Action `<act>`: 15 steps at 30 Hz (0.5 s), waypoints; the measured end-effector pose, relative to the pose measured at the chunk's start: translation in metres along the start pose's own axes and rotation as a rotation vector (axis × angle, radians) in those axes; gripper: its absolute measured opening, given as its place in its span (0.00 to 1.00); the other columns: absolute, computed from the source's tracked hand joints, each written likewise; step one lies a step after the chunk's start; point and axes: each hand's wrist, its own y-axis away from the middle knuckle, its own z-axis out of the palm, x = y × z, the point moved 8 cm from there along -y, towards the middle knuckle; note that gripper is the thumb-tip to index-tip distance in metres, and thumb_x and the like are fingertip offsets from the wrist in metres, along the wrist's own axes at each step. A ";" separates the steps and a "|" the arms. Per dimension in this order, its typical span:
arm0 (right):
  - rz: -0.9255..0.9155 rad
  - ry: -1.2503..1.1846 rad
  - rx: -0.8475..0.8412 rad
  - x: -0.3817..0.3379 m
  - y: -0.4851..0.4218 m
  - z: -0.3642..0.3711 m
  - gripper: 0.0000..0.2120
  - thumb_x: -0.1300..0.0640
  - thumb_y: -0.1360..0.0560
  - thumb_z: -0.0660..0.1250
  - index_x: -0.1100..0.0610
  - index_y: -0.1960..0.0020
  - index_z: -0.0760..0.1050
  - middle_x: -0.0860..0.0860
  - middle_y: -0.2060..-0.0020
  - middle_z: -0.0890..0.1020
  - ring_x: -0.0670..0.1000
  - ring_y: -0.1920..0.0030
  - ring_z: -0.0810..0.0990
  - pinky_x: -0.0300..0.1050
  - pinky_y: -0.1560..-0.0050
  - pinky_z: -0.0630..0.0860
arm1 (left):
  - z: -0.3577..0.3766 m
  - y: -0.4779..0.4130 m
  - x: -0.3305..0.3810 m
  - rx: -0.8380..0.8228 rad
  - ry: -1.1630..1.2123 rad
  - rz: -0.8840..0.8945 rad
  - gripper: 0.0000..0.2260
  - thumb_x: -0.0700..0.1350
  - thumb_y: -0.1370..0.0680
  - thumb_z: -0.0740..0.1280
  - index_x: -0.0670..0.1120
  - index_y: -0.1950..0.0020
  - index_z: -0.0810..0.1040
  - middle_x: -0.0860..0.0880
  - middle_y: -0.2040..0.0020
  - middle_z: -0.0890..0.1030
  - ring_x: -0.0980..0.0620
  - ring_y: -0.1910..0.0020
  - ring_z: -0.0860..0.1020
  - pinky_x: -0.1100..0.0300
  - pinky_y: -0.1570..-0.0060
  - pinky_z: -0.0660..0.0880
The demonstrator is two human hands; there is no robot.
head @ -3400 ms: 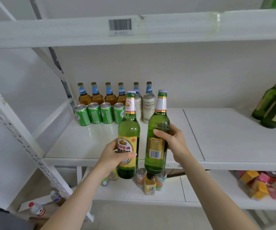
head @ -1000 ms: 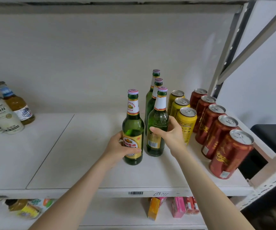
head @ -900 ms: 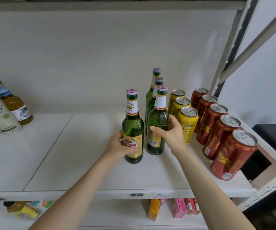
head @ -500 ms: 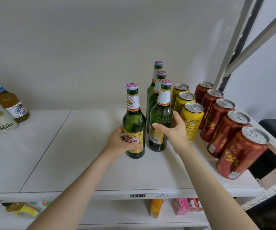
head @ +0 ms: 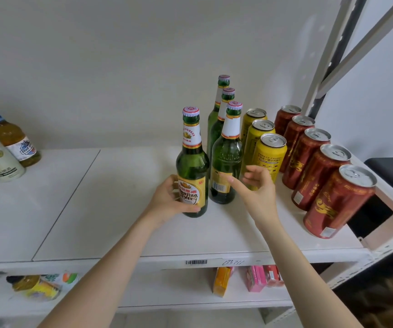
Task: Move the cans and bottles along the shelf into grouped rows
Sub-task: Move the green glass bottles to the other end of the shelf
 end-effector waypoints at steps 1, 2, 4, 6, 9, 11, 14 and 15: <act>-0.018 0.009 0.021 -0.001 0.005 -0.005 0.24 0.51 0.33 0.81 0.55 0.43 0.74 0.49 0.53 0.78 0.49 0.51 0.79 0.44 0.50 0.77 | 0.003 0.003 0.000 -0.007 -0.005 -0.005 0.38 0.44 0.49 0.84 0.52 0.41 0.75 0.51 0.44 0.84 0.52 0.46 0.83 0.55 0.48 0.81; -0.026 0.015 0.018 -0.001 0.010 -0.008 0.22 0.52 0.33 0.80 0.55 0.45 0.74 0.49 0.56 0.78 0.48 0.54 0.78 0.43 0.52 0.76 | 0.007 0.007 -0.001 -0.016 -0.010 -0.009 0.38 0.43 0.48 0.84 0.52 0.41 0.75 0.51 0.44 0.84 0.52 0.46 0.83 0.55 0.48 0.81; -0.016 0.009 -0.077 0.000 0.021 -0.005 0.20 0.52 0.33 0.80 0.54 0.47 0.75 0.52 0.58 0.80 0.46 0.58 0.78 0.41 0.54 0.76 | 0.016 0.015 -0.002 -0.033 -0.023 -0.013 0.37 0.39 0.46 0.85 0.52 0.41 0.75 0.51 0.44 0.84 0.51 0.45 0.83 0.53 0.47 0.81; -0.001 -0.008 -0.215 -0.001 0.031 0.003 0.21 0.50 0.35 0.81 0.51 0.47 0.76 0.53 0.55 0.82 0.46 0.58 0.81 0.39 0.55 0.77 | 0.028 0.023 -0.002 -0.050 -0.028 -0.015 0.37 0.36 0.45 0.85 0.51 0.41 0.74 0.50 0.44 0.83 0.50 0.44 0.82 0.51 0.46 0.81; -0.001 -0.036 -0.336 -0.006 0.039 0.007 0.29 0.44 0.39 0.79 0.52 0.41 0.76 0.54 0.49 0.82 0.51 0.51 0.82 0.41 0.52 0.80 | 0.046 0.031 -0.001 -0.083 -0.028 -0.024 0.42 0.43 0.50 0.85 0.48 0.39 0.73 0.48 0.43 0.83 0.49 0.45 0.83 0.48 0.47 0.81; -0.015 -0.058 -0.375 -0.009 0.040 0.002 0.32 0.43 0.39 0.79 0.53 0.38 0.76 0.55 0.45 0.82 0.56 0.45 0.81 0.50 0.45 0.80 | 0.059 0.035 -0.001 -0.105 -0.027 -0.033 0.42 0.45 0.51 0.85 0.46 0.40 0.73 0.48 0.44 0.83 0.50 0.45 0.83 0.47 0.47 0.82; -0.048 -0.068 -0.414 -0.013 0.039 -0.011 0.28 0.46 0.35 0.78 0.53 0.38 0.77 0.53 0.43 0.83 0.58 0.40 0.80 0.63 0.39 0.75 | 0.074 0.038 -0.002 -0.116 -0.021 -0.039 0.38 0.42 0.49 0.85 0.44 0.43 0.73 0.46 0.45 0.83 0.49 0.46 0.83 0.46 0.47 0.81; -0.055 -0.065 -0.420 -0.015 0.038 -0.014 0.27 0.46 0.34 0.77 0.54 0.38 0.78 0.52 0.43 0.83 0.57 0.40 0.80 0.64 0.38 0.75 | 0.078 0.037 -0.002 -0.113 -0.016 -0.036 0.35 0.39 0.47 0.85 0.44 0.44 0.73 0.45 0.45 0.83 0.49 0.46 0.83 0.45 0.46 0.81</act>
